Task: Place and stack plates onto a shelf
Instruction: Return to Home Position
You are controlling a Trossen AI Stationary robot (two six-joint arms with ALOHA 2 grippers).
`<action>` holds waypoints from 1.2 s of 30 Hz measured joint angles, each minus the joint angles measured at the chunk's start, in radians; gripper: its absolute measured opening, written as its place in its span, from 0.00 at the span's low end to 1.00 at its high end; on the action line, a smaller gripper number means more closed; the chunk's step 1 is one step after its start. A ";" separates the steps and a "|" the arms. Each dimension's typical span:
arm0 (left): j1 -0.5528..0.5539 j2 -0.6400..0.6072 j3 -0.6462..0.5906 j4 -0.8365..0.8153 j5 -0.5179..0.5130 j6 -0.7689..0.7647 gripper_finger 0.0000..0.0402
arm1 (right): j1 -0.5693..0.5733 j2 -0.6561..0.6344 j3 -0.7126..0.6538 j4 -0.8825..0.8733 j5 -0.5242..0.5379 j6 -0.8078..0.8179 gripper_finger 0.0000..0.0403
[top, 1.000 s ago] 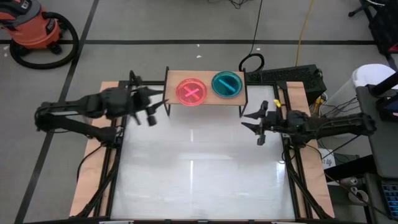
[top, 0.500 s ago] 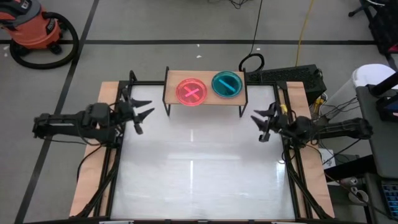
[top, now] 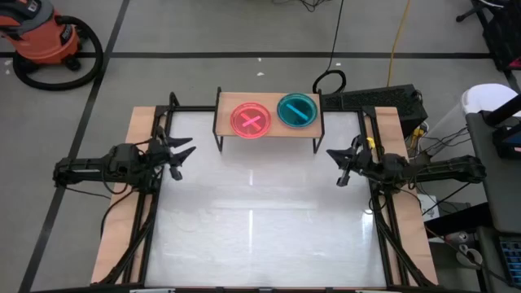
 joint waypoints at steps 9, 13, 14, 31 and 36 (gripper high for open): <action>-0.002 -0.165 -0.092 -0.019 0.016 -0.006 0.38 | -0.002 -0.011 0.105 -0.384 0.001 0.127 0.00; -0.002 -0.170 -0.106 -0.022 0.022 0.005 0.38 | -0.002 -0.008 0.093 -0.434 -0.002 0.131 0.00; -0.002 -0.169 -0.106 -0.022 0.028 0.006 0.38 | -0.002 -0.007 0.084 -0.433 -0.010 0.131 0.00; 0.011 -0.170 -0.200 0.006 0.119 0.014 0.38 | -0.003 -0.008 -0.008 -0.422 -0.065 0.120 0.00; 0.022 -0.171 -0.199 -0.005 0.119 0.015 0.38 | -0.004 -0.040 -0.009 -0.429 0.032 0.084 0.00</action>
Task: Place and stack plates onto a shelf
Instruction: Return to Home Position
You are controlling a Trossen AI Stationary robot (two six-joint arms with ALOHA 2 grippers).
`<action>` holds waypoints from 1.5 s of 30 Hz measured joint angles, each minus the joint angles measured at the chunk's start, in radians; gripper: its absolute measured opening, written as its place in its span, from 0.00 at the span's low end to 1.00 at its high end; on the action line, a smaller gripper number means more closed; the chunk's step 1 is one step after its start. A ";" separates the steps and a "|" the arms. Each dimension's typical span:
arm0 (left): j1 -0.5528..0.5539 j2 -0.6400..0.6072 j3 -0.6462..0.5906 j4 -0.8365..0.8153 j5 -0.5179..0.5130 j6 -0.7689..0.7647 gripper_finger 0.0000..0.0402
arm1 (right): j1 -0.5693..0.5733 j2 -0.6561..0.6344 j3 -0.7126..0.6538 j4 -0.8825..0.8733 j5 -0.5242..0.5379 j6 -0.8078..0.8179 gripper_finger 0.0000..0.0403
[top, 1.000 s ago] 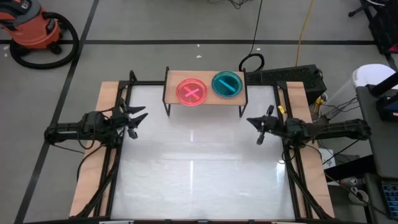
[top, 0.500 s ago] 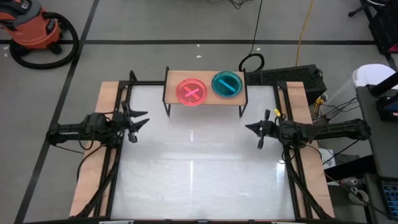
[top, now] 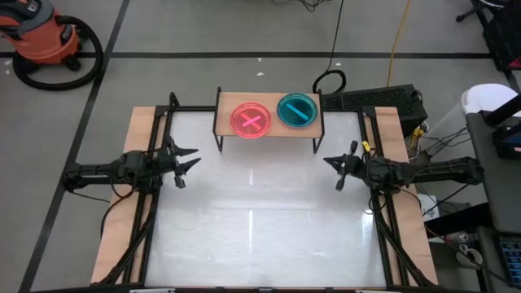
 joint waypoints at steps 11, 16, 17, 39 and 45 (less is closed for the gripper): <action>0.000 0.000 0.044 -0.089 0.033 -0.019 0.38 | 0.001 -0.172 -0.001 -0.045 -0.162 -0.043 0.00; 0.000 0.000 0.006 -0.031 0.091 -0.031 0.38 | 0.001 -0.213 -0.001 -0.048 -0.165 -0.056 0.00; 0.000 0.000 -0.012 -0.025 0.097 -0.032 0.38 | 0.001 -0.216 -0.001 -0.049 -0.172 -0.055 0.00; 0.022 0.003 -0.084 0.091 0.157 -0.019 0.03 | 0.000 -0.207 -0.002 -0.054 -0.182 -0.005 0.00; 0.022 0.003 -0.084 0.090 0.161 -0.048 0.02 | 0.000 -0.206 -0.002 -0.054 -0.185 -0.010 0.00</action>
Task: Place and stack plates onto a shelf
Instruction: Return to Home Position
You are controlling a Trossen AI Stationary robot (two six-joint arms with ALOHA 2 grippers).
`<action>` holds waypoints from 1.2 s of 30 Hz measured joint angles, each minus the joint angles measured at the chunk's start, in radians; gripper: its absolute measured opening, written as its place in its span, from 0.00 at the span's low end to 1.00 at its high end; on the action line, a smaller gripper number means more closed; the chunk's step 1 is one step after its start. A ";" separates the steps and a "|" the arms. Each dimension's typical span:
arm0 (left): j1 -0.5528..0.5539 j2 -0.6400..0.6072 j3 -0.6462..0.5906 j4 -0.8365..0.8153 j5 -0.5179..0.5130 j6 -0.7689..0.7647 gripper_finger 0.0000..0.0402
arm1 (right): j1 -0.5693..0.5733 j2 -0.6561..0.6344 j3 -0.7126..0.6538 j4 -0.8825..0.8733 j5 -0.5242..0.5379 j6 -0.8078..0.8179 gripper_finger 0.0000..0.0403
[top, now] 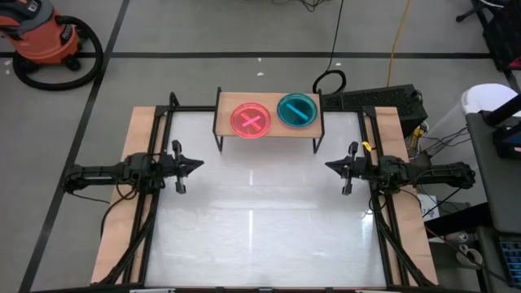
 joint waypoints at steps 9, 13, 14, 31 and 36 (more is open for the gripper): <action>0.000 0.000 -0.002 0.019 -0.004 0.024 0.02 | 0.000 0.000 0.000 0.009 0.000 0.005 0.00; 0.000 0.000 -0.002 0.026 -0.004 0.025 0.02 | 0.000 0.000 0.000 0.012 -0.001 0.005 0.00; 0.000 0.000 -0.002 0.026 -0.004 0.025 0.02 | 0.000 0.000 0.000 0.013 -0.001 0.005 0.00; 0.000 0.000 -0.002 0.033 -0.004 0.025 0.02 | 0.000 0.000 0.000 0.014 -0.002 0.005 0.00; 0.000 0.000 -0.002 0.033 -0.004 0.025 0.02 | 0.000 0.000 0.000 0.014 -0.002 0.005 0.00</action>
